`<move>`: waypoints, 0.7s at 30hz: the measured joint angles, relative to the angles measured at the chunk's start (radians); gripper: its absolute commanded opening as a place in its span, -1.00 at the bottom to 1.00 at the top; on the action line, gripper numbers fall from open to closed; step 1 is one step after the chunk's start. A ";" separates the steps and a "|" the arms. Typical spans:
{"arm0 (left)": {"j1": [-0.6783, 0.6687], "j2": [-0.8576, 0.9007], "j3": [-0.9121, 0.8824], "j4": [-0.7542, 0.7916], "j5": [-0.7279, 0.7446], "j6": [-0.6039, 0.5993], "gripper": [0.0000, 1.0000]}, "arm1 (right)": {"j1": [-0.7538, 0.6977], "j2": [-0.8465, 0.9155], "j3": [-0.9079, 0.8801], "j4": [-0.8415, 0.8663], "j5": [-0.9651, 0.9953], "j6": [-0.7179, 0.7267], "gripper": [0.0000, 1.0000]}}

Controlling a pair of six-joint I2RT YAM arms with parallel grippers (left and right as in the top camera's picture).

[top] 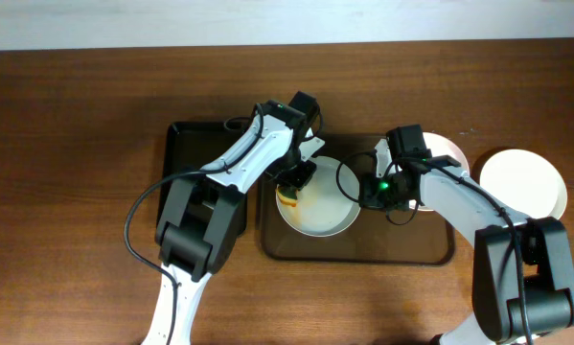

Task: Clean dirty plates on tray and stack at the side
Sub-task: 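Scrub the plate's sauce with the sponge while the right gripper holds it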

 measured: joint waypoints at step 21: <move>0.026 0.011 -0.024 -0.116 0.532 0.058 -1.00 | 0.000 0.000 -0.001 0.000 -0.004 0.000 -0.92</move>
